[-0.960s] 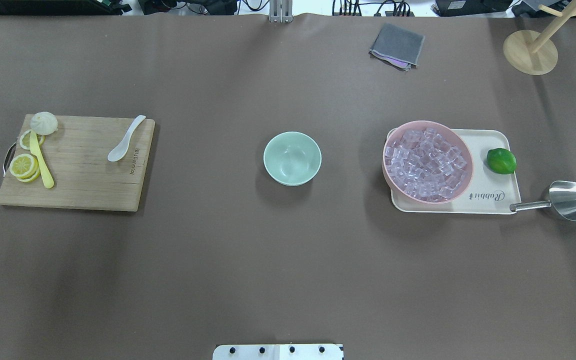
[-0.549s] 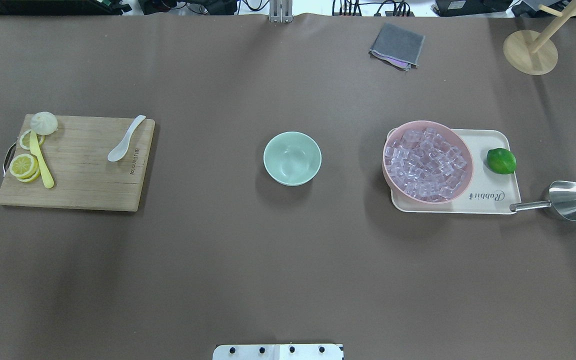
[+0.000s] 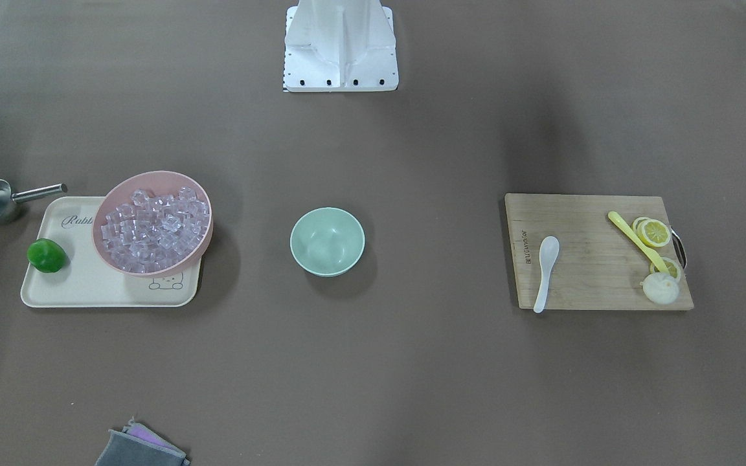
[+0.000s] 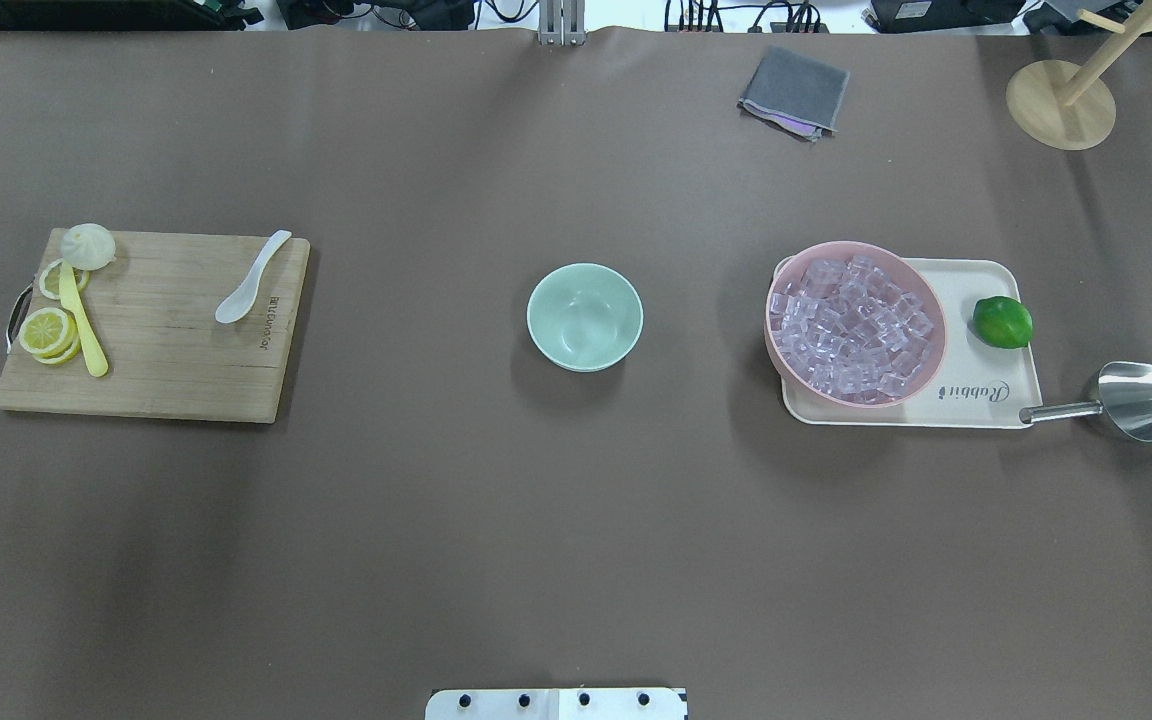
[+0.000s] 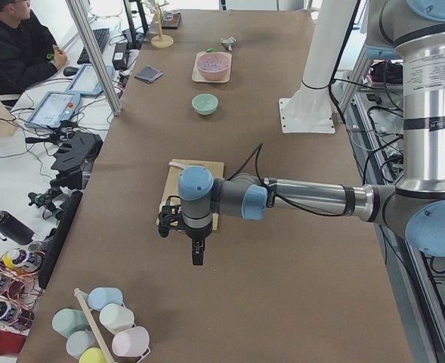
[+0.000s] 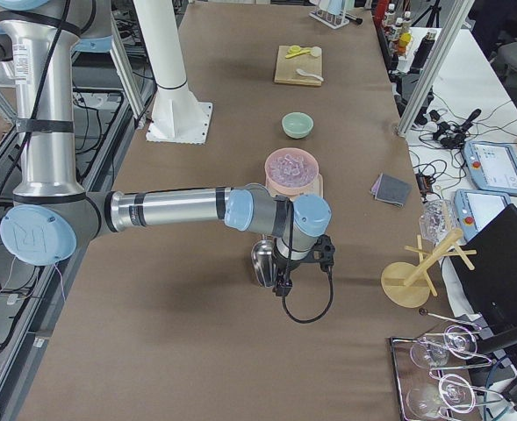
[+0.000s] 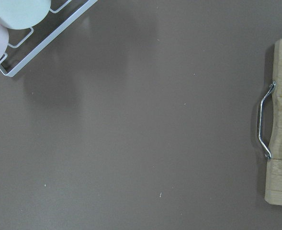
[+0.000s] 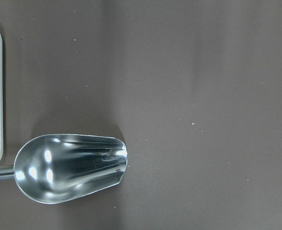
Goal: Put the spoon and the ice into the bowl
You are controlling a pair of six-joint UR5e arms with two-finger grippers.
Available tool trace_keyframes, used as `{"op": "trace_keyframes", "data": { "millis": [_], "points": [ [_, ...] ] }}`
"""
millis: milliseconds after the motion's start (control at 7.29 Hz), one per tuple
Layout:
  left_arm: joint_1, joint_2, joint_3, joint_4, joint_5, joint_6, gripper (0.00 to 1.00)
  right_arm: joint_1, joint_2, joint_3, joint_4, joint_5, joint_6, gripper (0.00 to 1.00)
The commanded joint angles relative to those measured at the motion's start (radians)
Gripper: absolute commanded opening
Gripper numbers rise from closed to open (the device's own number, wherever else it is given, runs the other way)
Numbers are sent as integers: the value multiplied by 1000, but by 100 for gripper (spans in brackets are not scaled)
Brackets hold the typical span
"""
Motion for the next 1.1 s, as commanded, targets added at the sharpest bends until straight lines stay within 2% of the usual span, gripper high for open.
{"op": "trace_keyframes", "data": {
  "millis": [0,137,274,411,549,823,960],
  "points": [
    [-1,0,-1,0,0,2,98,0,0,-3,0,-1,0,100],
    [1,-2,-10,-2,0,2,98,0,3,-1,0,1,1,100],
    [-1,-44,-33,-27,-12,-8,98,0,35,75,2,5,1,100],
    [1,-101,-57,-37,-71,-8,98,0,75,153,0,-11,1,100],
    [31,-209,-7,-41,-72,-8,98,0,98,149,5,-31,58,100],
    [65,-262,-1,-102,-83,-35,98,-40,147,174,9,1,73,100],
    [164,-270,8,-191,-72,-122,98,-76,152,163,76,18,113,100]
  ]
}}
